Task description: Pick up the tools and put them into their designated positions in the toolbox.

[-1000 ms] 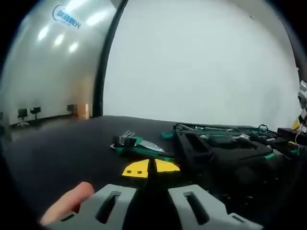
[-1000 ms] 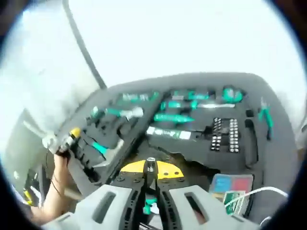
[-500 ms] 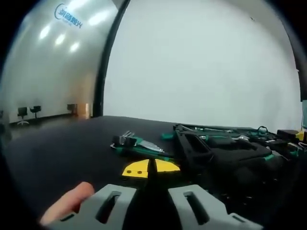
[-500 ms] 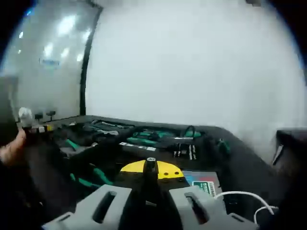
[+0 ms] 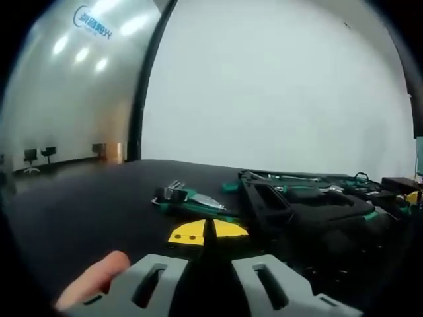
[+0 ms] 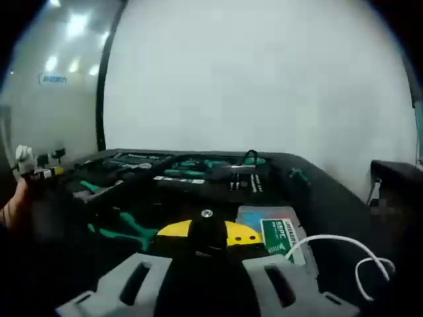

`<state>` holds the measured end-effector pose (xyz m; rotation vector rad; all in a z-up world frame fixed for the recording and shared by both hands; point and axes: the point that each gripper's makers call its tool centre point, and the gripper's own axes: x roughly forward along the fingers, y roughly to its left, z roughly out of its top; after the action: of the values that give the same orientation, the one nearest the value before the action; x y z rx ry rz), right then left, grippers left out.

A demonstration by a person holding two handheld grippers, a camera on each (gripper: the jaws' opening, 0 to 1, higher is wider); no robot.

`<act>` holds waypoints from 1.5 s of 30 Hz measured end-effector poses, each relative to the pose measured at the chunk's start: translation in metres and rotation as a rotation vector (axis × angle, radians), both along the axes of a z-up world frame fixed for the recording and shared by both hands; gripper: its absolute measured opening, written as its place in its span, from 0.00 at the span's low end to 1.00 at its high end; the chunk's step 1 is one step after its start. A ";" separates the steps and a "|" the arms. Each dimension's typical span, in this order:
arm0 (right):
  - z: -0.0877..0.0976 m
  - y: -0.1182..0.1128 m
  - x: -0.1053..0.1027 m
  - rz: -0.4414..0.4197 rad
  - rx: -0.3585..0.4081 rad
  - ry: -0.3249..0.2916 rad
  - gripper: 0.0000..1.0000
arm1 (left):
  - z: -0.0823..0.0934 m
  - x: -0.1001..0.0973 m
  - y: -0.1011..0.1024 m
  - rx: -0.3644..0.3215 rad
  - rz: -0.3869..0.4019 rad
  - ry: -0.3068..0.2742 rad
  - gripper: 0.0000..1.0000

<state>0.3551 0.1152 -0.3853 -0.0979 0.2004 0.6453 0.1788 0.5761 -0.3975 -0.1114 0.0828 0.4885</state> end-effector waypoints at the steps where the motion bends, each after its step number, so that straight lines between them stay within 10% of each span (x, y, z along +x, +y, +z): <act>1: 0.007 0.000 -0.003 0.065 -0.069 -0.056 0.13 | 0.000 0.000 0.001 -0.001 0.002 -0.002 0.05; 8: 0.080 0.009 -0.054 0.472 -0.336 -0.182 0.14 | -0.001 0.006 0.010 -0.003 -0.003 -0.005 0.05; 10: 0.095 0.020 -0.066 0.700 -0.499 -0.313 0.00 | -0.002 0.009 0.015 -0.003 -0.003 -0.001 0.05; 12: 0.081 0.009 -0.054 0.780 -0.752 -0.319 0.01 | -0.003 0.010 0.018 0.000 -0.002 -0.002 0.05; 13: 0.075 0.015 -0.059 0.879 -0.773 -0.330 0.03 | -0.003 0.011 0.019 0.000 -0.002 -0.002 0.05; 15: 0.057 0.015 -0.058 0.922 -0.758 -0.142 0.09 | -0.003 0.011 0.021 0.000 -0.003 -0.002 0.05; 17: 0.049 0.025 -0.051 1.017 -0.817 -0.167 0.11 | -0.004 0.013 0.022 0.002 -0.006 -0.001 0.05; 26: 0.002 0.024 -0.012 1.143 -1.093 -0.139 0.07 | -0.003 0.014 0.025 0.025 -0.008 -0.005 0.05; 45: -0.010 0.021 -0.011 1.174 -1.191 -0.161 0.02 | -0.002 0.012 0.021 0.035 -0.007 0.000 0.05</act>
<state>0.3440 0.1362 -0.3954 -1.4936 0.3482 1.6013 0.1910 0.5972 -0.3991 -0.0769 0.0742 0.4824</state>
